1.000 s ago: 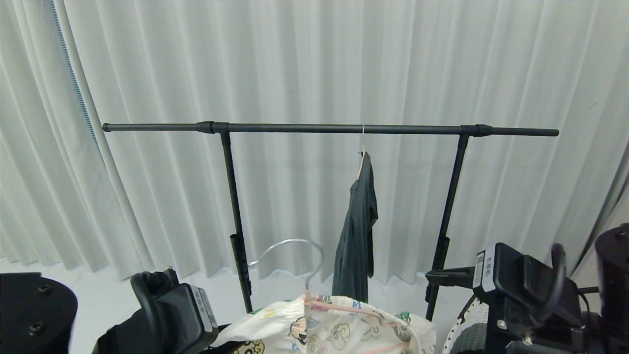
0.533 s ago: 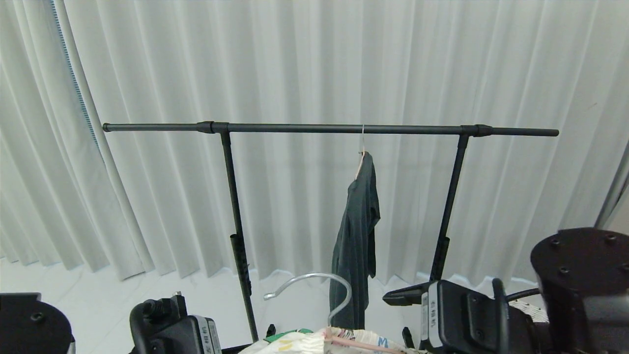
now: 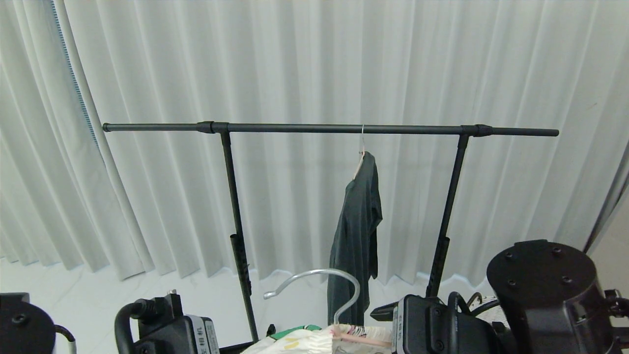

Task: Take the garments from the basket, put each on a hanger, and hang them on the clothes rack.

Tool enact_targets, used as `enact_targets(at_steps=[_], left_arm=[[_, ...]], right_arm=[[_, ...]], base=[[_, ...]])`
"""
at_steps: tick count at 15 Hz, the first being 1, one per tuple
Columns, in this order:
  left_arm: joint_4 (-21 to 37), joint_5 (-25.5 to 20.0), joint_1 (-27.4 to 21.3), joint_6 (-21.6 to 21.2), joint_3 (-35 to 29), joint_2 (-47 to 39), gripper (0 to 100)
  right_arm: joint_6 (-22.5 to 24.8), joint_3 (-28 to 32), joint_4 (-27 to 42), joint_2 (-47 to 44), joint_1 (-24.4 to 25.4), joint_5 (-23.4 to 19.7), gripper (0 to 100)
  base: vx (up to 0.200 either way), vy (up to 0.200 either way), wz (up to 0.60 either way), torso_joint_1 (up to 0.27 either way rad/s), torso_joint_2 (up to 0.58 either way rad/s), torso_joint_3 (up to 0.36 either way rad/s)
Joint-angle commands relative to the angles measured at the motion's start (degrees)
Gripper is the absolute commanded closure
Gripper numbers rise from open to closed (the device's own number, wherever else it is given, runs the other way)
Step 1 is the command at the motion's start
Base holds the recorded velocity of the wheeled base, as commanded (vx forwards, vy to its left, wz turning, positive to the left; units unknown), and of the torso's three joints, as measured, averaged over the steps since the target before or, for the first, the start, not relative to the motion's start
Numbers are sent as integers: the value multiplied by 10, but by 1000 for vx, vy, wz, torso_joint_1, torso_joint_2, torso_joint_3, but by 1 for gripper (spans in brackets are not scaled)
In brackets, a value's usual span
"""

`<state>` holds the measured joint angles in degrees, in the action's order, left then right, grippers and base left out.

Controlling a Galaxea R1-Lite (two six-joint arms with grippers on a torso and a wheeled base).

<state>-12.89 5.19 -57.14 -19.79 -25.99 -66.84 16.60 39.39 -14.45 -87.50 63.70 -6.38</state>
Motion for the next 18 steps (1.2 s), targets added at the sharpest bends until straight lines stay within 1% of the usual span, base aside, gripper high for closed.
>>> enact_targets(at_steps=[1,7,9,10,12,15,16,18], left_arm=[[0,1,-1,0,1,0,100],[0,1,-4,0,1,0,100],[0,2,-11,-1,1,0,100],[-1,3,-10,0,1,-1,0],[-1,10,-6,3,2,-2,0],[-1,13,3,5,16,1,0],[-1,14,16,6,27,4,0],[-2,14,70,6,53,22,0]], right_arm=[[0,0,-1,-4,-1,0,100],[2,0,-3,-2,-7,4,100],[17,0,-3,4,-8,5,100],[30,-1,-3,10,-9,4,100],[60,-3,-3,25,-18,3,100],[100,-7,-2,48,-57,1,100],[111,-12,-2,55,-74,0,100],[122,-23,-2,81,-107,-8,100]], base=[[0,0,0,0,0,0],[0,0,0,0,0,0],[0,0,0,0,0,0],[0,0,0,0,0,0],[0,0,0,0,0,0],[0,0,0,0,0,0],[0,0,0,0,0,0],[0,0,0,0,0,0]])
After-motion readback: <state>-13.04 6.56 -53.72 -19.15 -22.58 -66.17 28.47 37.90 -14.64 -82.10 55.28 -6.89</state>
